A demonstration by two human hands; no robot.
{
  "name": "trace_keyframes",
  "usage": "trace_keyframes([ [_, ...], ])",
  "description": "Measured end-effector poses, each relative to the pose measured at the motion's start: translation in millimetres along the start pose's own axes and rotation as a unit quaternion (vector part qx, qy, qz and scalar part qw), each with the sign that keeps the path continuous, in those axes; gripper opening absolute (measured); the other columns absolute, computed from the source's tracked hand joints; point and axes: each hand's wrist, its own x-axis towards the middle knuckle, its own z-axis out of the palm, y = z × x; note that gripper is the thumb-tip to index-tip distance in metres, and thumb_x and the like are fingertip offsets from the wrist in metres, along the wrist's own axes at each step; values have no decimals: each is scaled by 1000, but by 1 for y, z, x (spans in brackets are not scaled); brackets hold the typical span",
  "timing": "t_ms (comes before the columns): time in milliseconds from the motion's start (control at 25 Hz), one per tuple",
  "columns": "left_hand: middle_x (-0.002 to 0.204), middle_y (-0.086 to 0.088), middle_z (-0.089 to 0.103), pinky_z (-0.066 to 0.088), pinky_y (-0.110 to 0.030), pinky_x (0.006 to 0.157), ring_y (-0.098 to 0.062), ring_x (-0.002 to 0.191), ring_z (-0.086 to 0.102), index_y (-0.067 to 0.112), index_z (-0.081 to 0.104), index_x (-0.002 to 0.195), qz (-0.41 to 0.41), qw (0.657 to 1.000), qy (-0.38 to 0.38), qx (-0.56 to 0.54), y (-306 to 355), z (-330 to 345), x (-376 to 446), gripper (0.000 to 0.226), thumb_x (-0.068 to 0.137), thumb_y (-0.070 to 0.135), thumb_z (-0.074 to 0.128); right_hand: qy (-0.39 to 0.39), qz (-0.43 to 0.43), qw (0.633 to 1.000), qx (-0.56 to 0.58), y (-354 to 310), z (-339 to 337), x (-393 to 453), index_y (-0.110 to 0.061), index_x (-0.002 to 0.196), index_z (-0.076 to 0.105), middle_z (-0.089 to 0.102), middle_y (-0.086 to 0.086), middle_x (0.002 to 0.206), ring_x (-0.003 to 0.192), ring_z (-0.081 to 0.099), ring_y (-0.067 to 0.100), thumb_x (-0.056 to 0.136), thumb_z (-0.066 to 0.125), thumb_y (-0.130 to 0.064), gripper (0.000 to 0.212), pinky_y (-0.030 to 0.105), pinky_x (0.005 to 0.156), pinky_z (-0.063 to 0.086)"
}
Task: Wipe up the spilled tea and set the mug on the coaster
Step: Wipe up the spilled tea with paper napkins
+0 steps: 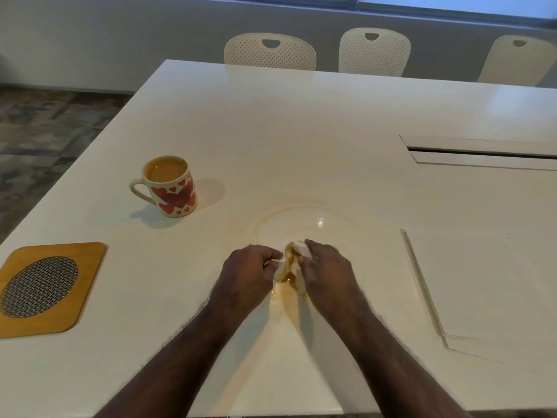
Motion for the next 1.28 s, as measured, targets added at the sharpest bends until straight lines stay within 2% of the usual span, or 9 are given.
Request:
trace_keyframes([
  [160, 96, 9, 65, 46, -7, 54, -1, 70, 61, 23, 51, 118, -40, 999, -14, 1, -6, -5, -4, 29, 91, 23, 62, -108, -56, 992, -26, -15, 27, 0, -17, 155, 20, 25, 0, 160, 146, 23, 14, 102, 42, -28, 59, 23, 111, 20],
  [280, 103, -1, 68, 48, -16, 62, -8, 79, 60, 18, 50, 115, -9, 998, 4, 65, -10, -14, -11, 33, 85, 21, 64, -140, -111, 978, -108, -19, 41, 5, -20, 154, 21, 17, 2, 163, 150, 14, 20, 103, 39, -33, 56, 37, 117, 27],
  [440, 109, -3, 66, 48, -33, 78, -15, 88, 58, 18, 54, 112, -1, 978, 97, 184, -27, -30, -15, 35, 79, 25, 66, -93, -164, 964, -185, -23, 57, 9, -21, 149, 37, 31, 2, 159, 146, 30, 22, 101, 46, -28, 49, 43, 105, 45],
  [600, 150, -5, 44, 33, -54, 109, -28, 136, 42, 21, 43, 138, -88, 967, 52, 234, -59, -44, -17, 49, 93, 40, 48, -99, -232, 944, -213, -12, 53, 14, -23, 139, 53, 44, -2, 152, 135, 47, 20, 95, 52, -14, 44, 37, 100, 47],
  [760, 165, -1, 7, 5, -59, 116, -27, 151, 5, 28, 19, 153, -118, 963, 5, 242, -83, -49, -32, 59, 98, 48, 29, -11, -132, 973, -187, 25, 5, 45, -24, 131, 62, 56, -3, 142, 127, 55, 15, 95, 55, -26, 37, 24, 105, 37],
  [920, 165, 0, -5, -4, -58, 116, -25, 151, -8, 28, 7, 155, -123, 962, -4, 245, -90, -48, -43, 62, 98, 49, 22, 144, -60, 972, -178, 51, -46, 87, -11, 118, 70, 69, 8, 123, 111, 66, 27, 87, 60, -8, 32, 34, 96, 48],
  [1040, 164, 0, -12, -6, -58, 116, -25, 150, -12, 29, 0, 155, -123, 957, -13, 261, -90, -46, -45, 64, 98, 51, 16, 67, -8, 968, -244, 56, -37, 117, -4, 117, 62, 65, 16, 118, 110, 62, 35, 92, 50, -5, 28, 37, 85, 49],
  [1160, 162, 2, -17, -7, -59, 116, -24, 149, -15, 31, -6, 154, -121, 954, -19, 275, -93, -46, -45, 66, 95, 55, 9, -23, 47, 960, -276, 52, -4, 133, 4, 145, 33, 31, 24, 153, 144, 26, 38, 98, 36, -3, 48, 44, 108, 38],
  [1280, 161, 4, -20, -7, -59, 116, -23, 149, -17, 33, -10, 153, -119, 951, -21, 286, -95, -45, -46, 69, 90, 60, -2, -60, 15, 958, -278, 35, 18, 147, 5, 151, 18, 14, 21, 161, 150, 7, 35, 94, 35, 3, 59, 45, 119, 21],
])
